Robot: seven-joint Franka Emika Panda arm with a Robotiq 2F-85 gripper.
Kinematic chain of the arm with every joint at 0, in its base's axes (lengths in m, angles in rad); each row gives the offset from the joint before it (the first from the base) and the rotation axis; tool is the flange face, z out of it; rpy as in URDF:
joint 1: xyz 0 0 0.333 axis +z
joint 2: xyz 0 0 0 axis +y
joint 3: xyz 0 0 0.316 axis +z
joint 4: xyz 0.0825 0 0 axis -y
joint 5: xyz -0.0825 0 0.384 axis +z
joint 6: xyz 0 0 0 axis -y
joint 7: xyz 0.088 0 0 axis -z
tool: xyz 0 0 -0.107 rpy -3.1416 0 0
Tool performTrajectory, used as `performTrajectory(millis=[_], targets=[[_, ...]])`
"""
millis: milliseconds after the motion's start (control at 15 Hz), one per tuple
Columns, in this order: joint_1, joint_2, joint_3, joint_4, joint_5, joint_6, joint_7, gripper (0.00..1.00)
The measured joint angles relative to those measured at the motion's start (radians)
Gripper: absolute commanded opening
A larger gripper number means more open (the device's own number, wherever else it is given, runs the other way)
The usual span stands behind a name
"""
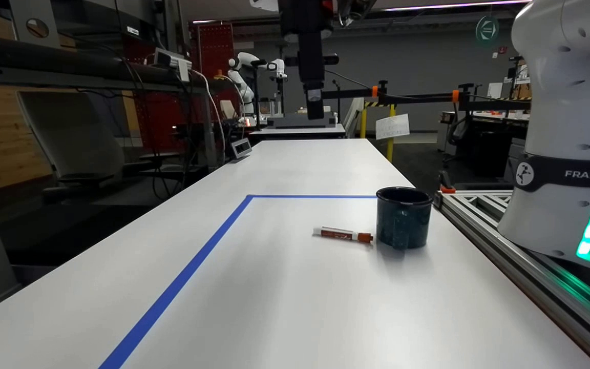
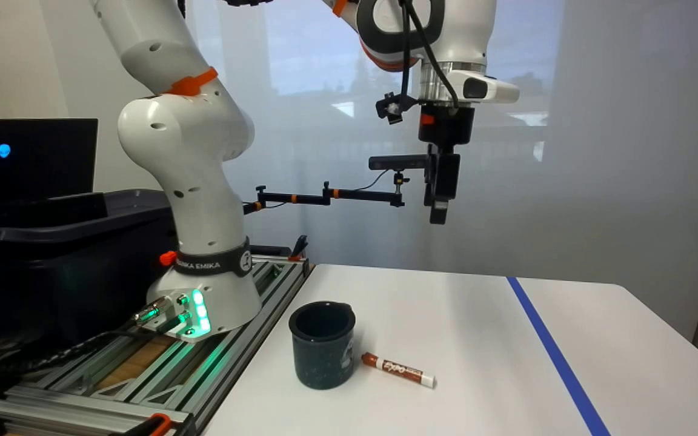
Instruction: Take the marker from the cup and place it on the table
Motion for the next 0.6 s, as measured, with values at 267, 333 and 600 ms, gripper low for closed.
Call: performTrajectory(millis=[267,333,600], targets=[[-0.002,-0.006,0.000,0.003,0.007,-0.021,0.008,1.00],[-0.002,-0.006,0.000,0.003,0.007,-0.021,0.008,1.00],[-0.002,-0.006,-0.001,0.003,0.007,-0.022,0.009,1.00]])
